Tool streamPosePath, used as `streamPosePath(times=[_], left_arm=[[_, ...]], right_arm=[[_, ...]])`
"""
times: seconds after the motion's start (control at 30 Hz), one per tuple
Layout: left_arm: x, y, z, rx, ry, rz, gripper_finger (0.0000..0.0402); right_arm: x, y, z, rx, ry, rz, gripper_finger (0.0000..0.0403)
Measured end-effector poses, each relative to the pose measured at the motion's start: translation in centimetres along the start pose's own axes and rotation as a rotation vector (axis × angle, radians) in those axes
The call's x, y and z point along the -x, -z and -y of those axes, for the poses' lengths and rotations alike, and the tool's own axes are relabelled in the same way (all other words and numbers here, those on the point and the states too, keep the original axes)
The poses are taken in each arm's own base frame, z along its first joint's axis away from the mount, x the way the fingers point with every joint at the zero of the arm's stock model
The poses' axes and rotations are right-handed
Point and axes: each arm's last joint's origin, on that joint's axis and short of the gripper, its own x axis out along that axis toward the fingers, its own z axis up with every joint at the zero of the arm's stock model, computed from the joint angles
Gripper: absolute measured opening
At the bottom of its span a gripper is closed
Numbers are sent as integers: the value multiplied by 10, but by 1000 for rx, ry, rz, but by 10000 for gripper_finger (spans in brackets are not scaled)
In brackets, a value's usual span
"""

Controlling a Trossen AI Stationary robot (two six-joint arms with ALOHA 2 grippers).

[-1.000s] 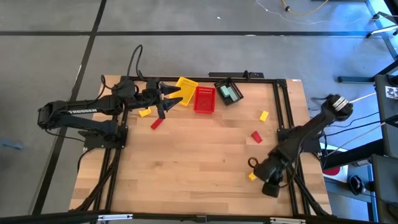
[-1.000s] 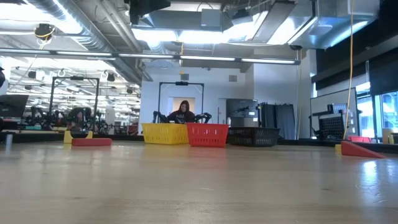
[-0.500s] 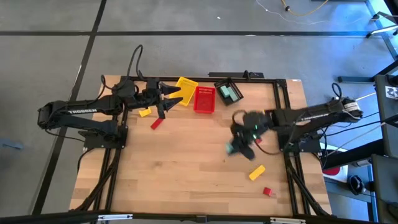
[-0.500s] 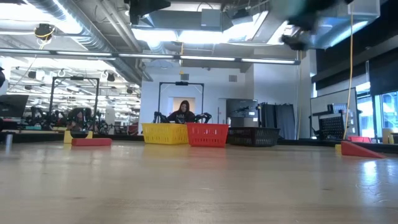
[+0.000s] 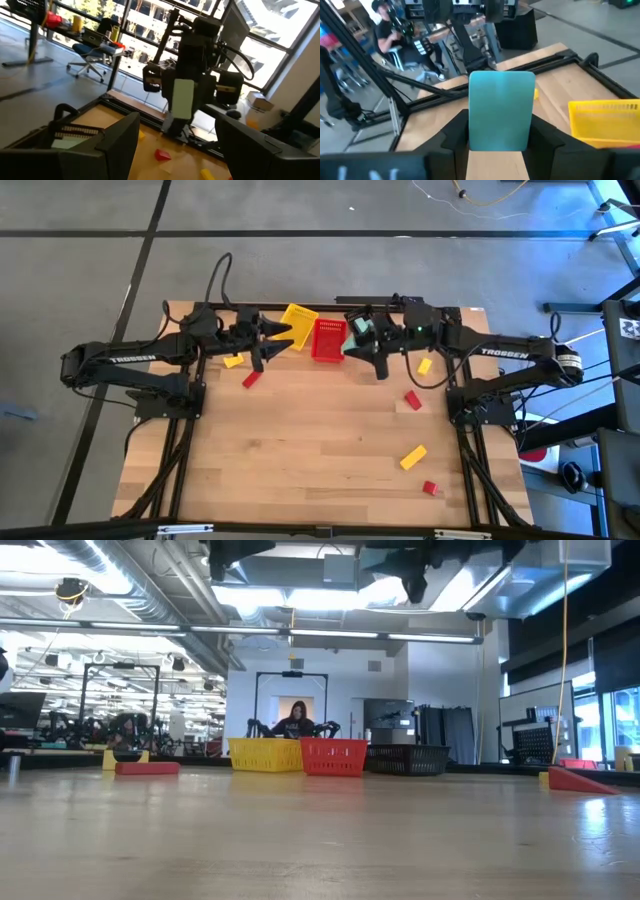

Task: Sort & place blocks by color
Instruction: Put the blue block into the black bin

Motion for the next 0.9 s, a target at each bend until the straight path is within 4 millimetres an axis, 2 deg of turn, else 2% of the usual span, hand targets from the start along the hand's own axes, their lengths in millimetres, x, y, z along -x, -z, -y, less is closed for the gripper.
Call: streamPosePath(times=[0.2, 0.77, 0.9], left_arm=[[0, 1, 0, 20, -1, -8, 252], [0, 1, 0, 17, -4, -7, 252], [0, 0, -1, 17, -27, 3, 252]], right_arm=[[5, -7, -2, 38, 24, -96, 134], [6, -3, -1, 13, 37, -132, 134], [7, 0, 2, -81, 148, -151, 134]])
